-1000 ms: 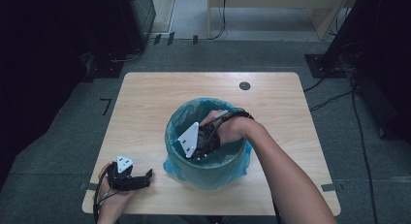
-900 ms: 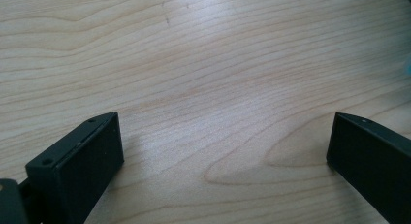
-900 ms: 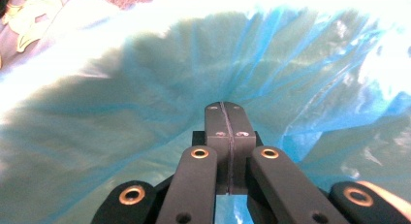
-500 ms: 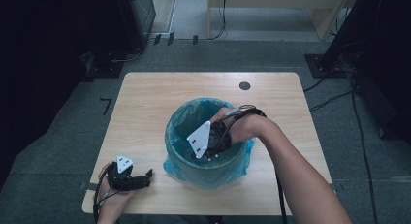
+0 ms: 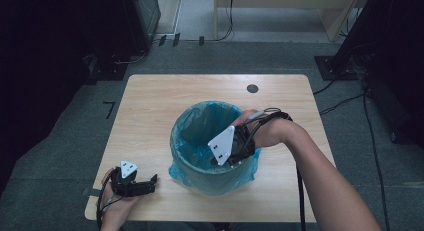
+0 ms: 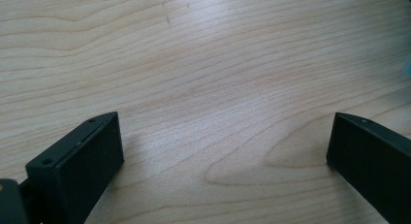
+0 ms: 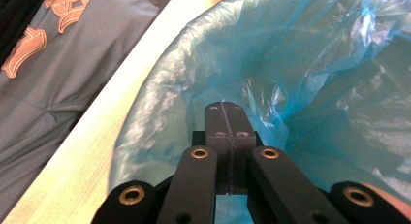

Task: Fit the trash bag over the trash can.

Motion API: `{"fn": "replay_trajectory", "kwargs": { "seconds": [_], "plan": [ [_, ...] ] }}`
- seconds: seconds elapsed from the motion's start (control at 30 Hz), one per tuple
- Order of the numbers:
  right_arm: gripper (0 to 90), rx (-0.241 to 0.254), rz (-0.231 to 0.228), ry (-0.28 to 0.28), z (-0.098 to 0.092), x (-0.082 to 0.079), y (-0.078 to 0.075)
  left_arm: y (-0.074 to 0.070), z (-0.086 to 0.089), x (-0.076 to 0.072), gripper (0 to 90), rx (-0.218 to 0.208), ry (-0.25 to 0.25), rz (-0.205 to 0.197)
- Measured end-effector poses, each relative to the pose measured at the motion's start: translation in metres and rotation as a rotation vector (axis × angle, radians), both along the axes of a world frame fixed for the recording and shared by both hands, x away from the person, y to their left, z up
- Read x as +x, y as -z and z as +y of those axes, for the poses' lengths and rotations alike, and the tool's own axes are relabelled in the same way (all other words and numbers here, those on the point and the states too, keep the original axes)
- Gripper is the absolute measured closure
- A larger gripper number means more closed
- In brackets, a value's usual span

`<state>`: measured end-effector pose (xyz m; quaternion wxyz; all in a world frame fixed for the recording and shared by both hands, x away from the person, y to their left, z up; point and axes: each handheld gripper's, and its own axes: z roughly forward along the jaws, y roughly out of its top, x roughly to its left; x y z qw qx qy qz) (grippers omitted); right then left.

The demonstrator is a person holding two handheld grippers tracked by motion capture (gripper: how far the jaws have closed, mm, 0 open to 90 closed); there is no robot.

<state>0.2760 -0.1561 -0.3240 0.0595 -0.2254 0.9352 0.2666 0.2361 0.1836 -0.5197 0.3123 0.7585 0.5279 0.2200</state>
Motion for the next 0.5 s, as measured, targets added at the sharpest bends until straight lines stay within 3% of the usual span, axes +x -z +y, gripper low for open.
{"fn": "replay_trajectory", "kwargs": {
  "seconds": [0.5],
  "plan": [
    [90.0, 0.036, -0.016, 0.018, -0.03, -0.013, -0.022, 0.0, 0.0, 0.0, 0.0, 0.0, -0.003, 0.0]
  ]
}}
